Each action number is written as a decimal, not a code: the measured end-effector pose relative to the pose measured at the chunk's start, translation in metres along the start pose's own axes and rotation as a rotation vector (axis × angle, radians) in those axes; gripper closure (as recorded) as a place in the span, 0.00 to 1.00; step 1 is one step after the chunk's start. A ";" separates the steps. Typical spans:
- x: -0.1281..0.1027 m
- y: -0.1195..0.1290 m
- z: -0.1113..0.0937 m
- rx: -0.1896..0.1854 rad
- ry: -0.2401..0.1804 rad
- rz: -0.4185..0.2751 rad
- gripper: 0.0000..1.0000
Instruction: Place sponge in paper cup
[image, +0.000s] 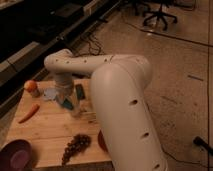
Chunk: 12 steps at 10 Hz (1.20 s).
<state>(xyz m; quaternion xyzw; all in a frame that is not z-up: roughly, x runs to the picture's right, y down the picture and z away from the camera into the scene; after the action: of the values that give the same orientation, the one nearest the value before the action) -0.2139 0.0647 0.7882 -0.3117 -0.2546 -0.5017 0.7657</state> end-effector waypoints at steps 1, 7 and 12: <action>0.000 -0.001 0.000 0.002 0.001 -0.001 0.45; -0.004 -0.006 -0.001 -0.001 -0.009 -0.014 0.20; -0.010 0.005 -0.003 -0.012 -0.016 -0.019 0.20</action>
<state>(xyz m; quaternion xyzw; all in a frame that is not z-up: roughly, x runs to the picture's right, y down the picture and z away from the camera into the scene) -0.2123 0.0699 0.7782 -0.3178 -0.2608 -0.5077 0.7571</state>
